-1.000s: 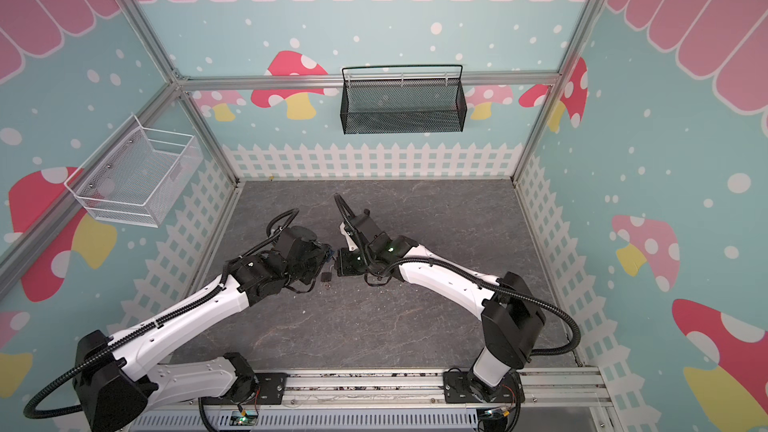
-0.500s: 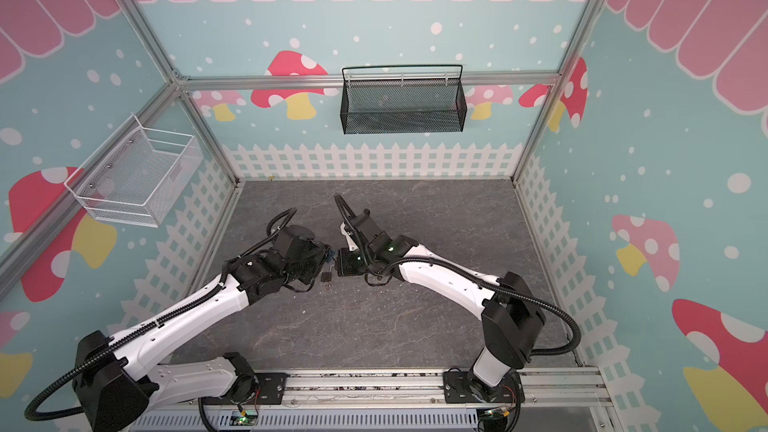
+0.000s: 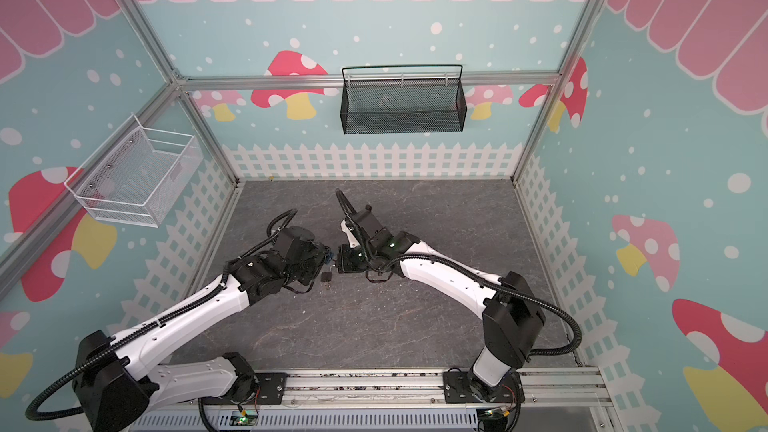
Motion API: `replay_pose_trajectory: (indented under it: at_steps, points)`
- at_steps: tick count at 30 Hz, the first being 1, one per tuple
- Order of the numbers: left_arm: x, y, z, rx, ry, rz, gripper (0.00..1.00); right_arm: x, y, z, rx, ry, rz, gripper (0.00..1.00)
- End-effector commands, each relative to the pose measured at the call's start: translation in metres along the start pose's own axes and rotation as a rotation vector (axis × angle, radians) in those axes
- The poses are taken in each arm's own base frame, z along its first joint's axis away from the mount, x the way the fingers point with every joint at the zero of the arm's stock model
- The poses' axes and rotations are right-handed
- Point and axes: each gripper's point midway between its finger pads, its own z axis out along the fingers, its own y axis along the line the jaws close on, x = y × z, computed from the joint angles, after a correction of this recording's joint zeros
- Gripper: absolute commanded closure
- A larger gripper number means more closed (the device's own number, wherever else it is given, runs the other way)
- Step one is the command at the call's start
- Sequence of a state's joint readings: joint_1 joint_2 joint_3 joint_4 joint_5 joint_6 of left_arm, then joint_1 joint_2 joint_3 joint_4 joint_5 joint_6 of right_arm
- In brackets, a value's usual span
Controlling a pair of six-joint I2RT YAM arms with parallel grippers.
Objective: Unlock with the key
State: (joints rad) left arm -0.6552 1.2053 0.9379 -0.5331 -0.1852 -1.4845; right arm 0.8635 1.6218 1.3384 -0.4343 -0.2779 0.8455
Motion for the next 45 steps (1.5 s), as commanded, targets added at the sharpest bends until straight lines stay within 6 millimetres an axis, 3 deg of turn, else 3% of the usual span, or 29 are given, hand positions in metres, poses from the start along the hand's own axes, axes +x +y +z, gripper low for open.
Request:
replay_pose_trajectory:
  at_steps: [1, 7, 15, 23, 34, 45]
  points:
    - [-0.003, 0.02, 0.003, -0.075, 0.011, 0.012, 1.0, -0.034, 0.035, -0.015, -0.116, -0.121, -0.05, 1.0]
    - [-0.011, -0.005, 0.002, -0.005, 0.032, -0.048, 1.0, -0.028, 0.036, -0.016, -0.152, -0.122, -0.04, 1.0]
    - [-0.03, -0.018, -0.002, 0.069, 0.032, -0.203, 1.0, -0.007, 0.013, -0.011, -0.106, -0.093, -0.031, 1.0]
    - [-0.023, -0.028, -0.006, 0.132, 0.084, -0.307, 1.0, -0.023, 0.015, -0.003, -0.08, -0.121, -0.048, 1.0]
    - [-0.021, -0.03, -0.013, 0.159, 0.103, -0.338, 1.0, -0.031, 0.002, -0.001, -0.001, -0.165, -0.052, 1.0]
    - [-0.022, -0.034, -0.014, 0.173, 0.107, -0.341, 1.0, -0.035, 0.018, -0.003, -0.069, -0.17, -0.059, 1.0]
